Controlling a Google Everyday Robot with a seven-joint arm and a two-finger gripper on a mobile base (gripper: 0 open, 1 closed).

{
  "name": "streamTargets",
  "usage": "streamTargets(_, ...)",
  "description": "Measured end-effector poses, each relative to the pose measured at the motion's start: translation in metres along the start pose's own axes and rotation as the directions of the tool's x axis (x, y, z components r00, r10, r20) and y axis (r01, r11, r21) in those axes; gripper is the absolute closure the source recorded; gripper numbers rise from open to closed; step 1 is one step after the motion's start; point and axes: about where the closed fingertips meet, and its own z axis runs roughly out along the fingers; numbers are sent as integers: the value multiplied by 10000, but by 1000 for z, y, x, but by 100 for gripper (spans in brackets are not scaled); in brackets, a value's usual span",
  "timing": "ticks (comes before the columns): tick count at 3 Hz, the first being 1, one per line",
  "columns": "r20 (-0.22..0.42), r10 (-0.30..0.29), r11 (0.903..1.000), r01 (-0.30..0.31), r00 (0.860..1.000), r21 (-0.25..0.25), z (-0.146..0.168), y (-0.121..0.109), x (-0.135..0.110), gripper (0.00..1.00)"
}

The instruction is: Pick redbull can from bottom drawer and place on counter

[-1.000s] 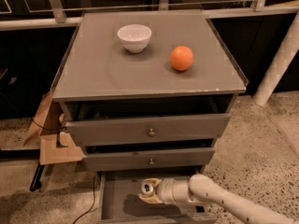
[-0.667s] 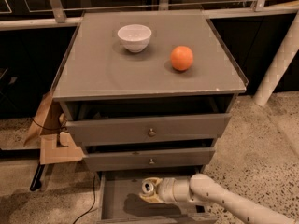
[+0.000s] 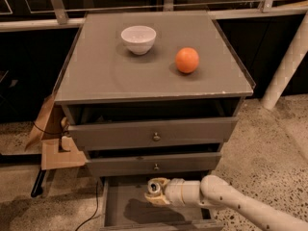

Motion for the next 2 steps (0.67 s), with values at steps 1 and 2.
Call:
streamTargets(1,115,204,9989,-208,9997,423,-45,14,-65,100)
streamTargets(2,205,-238,9954,218,9995,938,-110,42,-168,100)
